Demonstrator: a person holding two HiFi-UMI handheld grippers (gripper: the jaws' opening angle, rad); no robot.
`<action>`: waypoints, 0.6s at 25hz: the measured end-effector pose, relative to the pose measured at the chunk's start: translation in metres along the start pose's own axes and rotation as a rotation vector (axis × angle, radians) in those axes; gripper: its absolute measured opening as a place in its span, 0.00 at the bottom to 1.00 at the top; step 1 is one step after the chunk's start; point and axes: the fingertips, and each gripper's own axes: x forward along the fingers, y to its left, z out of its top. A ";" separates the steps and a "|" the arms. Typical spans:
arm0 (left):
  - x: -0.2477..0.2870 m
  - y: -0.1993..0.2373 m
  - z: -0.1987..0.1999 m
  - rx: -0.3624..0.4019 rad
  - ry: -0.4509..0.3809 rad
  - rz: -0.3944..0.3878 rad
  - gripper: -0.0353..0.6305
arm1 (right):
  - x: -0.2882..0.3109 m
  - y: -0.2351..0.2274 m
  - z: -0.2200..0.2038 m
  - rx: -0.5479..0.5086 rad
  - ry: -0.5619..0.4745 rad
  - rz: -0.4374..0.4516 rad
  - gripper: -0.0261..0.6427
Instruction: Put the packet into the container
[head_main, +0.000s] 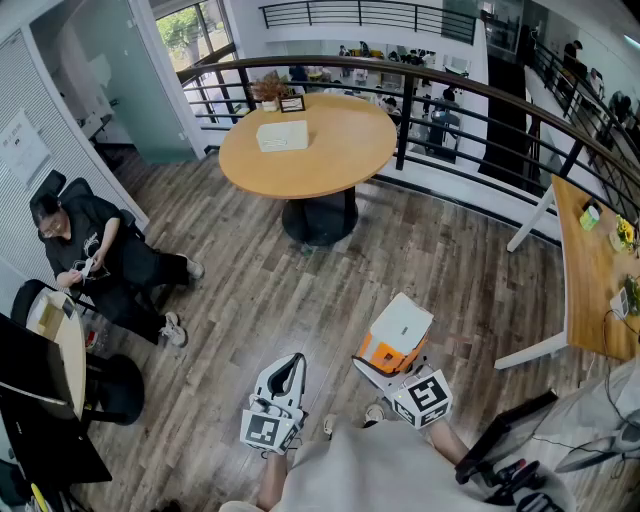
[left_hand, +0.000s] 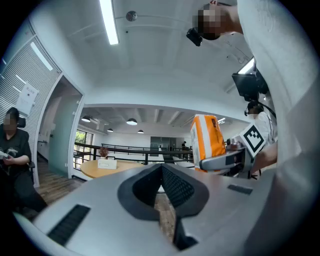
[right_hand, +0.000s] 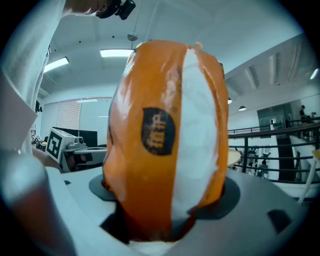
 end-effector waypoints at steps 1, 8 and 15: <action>-0.003 -0.001 -0.001 -0.003 0.005 -0.003 0.06 | 0.000 0.004 -0.001 0.002 0.003 0.001 0.66; -0.005 -0.005 -0.002 -0.010 0.017 -0.006 0.06 | 0.004 0.015 -0.004 0.014 0.020 0.022 0.66; -0.002 -0.012 -0.001 0.002 0.021 -0.004 0.06 | -0.001 0.008 -0.002 0.047 -0.003 0.032 0.66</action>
